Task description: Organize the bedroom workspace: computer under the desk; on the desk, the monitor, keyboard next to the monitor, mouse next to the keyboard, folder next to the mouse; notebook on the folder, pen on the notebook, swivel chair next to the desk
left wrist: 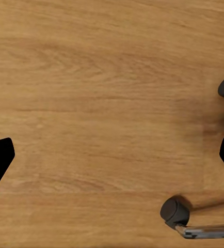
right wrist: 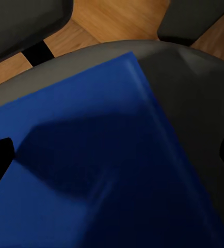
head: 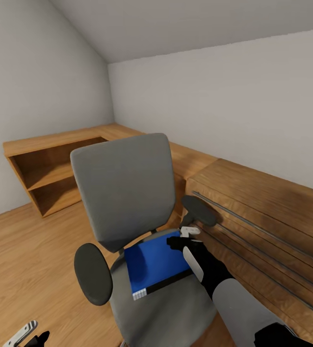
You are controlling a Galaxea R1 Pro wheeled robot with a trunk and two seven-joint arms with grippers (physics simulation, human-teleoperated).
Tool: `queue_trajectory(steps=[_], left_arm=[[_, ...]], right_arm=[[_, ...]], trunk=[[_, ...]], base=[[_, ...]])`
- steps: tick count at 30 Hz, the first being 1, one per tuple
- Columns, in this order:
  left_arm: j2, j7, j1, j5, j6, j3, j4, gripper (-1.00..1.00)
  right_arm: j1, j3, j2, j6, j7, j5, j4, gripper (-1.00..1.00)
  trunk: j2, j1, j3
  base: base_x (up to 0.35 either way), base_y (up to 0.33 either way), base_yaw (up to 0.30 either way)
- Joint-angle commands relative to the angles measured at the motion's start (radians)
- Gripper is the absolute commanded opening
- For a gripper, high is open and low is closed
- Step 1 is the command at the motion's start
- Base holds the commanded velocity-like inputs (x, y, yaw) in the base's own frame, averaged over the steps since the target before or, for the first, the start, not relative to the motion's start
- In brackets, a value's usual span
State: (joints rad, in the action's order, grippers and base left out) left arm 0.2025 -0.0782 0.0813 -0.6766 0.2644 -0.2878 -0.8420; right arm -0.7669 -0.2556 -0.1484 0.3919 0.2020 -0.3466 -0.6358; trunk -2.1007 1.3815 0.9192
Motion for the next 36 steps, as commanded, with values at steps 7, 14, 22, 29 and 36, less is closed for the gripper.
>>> queue_trajectory(steps=[7,14,22,29,36], left_arm=[[0.001,-0.005,0.0,-0.012,0.006,-0.001,-0.002,1.0],[0.004,-0.001,0.0,-0.012,0.006,-0.052,-0.002,1.0],[0.003,0.0,0.0,-0.012,0.006,-0.074,-0.002,1.0],[0.002,0.0,0.0,-0.012,0.006,-0.075,-0.002,1.0],[0.002,0.0,0.0,-0.011,0.006,-0.076,-0.002,1.0]], right_arm=[[0.0,-0.005,0.001,0.004,0.011,-0.006,0.023,1.0],[0.0,-0.004,0.001,0.005,0.011,-0.007,0.022,1.0],[0.0,-0.004,0.001,0.005,0.011,-0.008,0.022,1.0],[0.0,-0.004,0.001,0.005,0.011,-0.008,0.023,1.0],[0.0,-0.004,0.001,0.004,0.011,-0.008,0.035,1.0]], trunk=[[0.0,0.0,0.001],[0.0,0.0,0.001],[0.0,0.0,0.001],[0.0,0.0,0.001],[0.0,0.0,0.001]], base=[[0.0,0.0,0.0],[-0.038,0.0,0.0],[-0.155,0.0,0.0],[-0.017,0.0,0.0],[-0.069,0.0,0.0]])
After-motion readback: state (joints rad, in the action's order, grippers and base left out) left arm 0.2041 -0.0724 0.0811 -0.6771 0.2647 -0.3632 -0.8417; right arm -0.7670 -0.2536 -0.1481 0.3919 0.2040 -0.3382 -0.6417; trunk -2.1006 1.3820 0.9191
